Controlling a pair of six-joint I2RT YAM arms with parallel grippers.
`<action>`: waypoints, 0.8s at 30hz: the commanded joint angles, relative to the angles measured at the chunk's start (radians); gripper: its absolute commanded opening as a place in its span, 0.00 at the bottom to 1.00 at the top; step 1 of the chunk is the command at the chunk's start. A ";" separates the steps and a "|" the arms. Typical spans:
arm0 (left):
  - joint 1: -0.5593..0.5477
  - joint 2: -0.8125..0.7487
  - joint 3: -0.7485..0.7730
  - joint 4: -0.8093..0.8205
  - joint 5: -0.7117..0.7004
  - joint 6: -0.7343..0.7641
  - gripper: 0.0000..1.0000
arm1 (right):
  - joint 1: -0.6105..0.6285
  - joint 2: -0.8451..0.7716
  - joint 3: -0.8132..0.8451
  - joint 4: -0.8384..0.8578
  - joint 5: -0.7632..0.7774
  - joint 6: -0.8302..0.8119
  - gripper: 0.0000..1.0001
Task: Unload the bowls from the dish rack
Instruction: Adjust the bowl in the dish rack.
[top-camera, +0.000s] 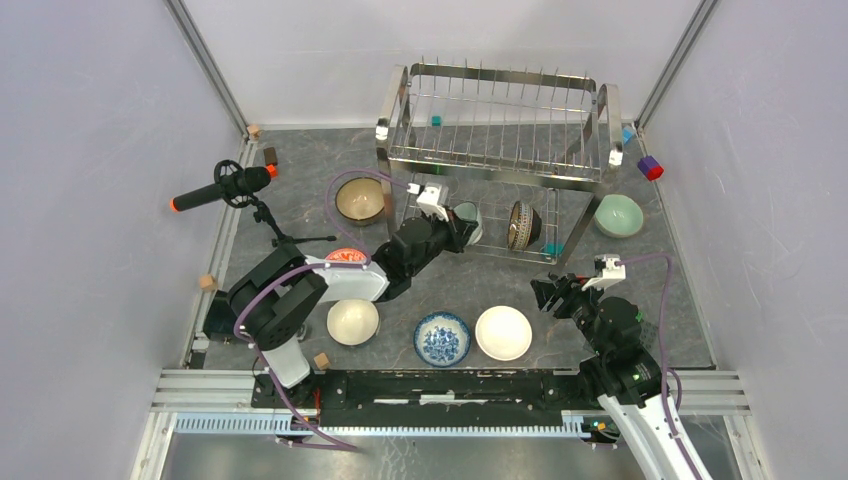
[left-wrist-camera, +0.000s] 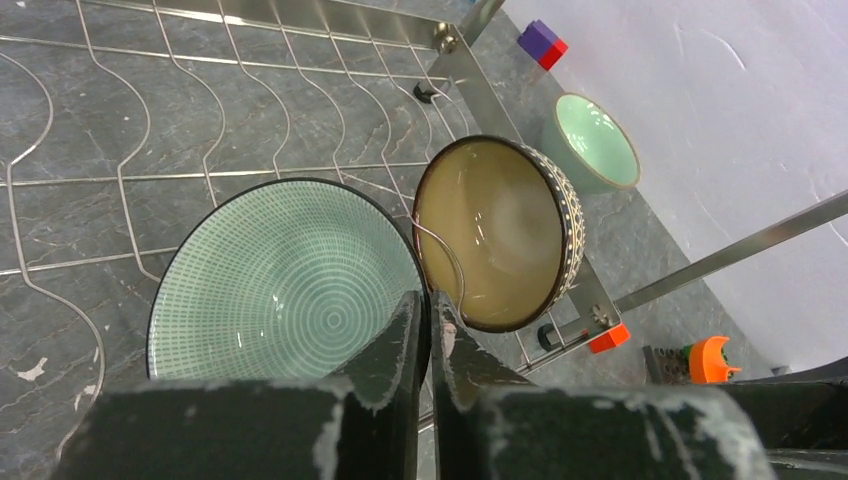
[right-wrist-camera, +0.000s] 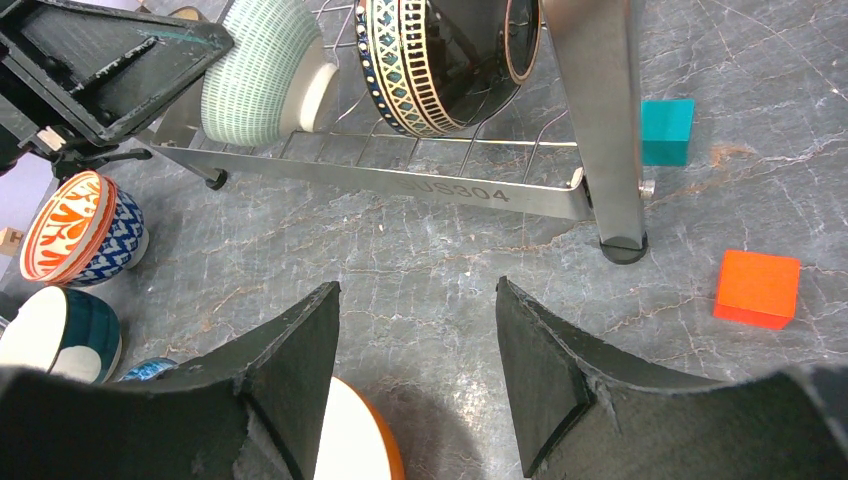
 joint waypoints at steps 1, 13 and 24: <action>-0.008 0.004 0.052 -0.154 -0.006 0.096 0.16 | 0.008 -0.043 0.010 0.031 0.004 0.005 0.64; -0.049 0.021 0.108 -0.303 -0.042 0.222 0.43 | 0.008 -0.047 0.008 0.031 0.002 0.005 0.64; -0.097 -0.039 0.109 -0.383 -0.149 0.332 0.64 | 0.007 -0.056 0.006 0.032 -0.003 0.006 0.64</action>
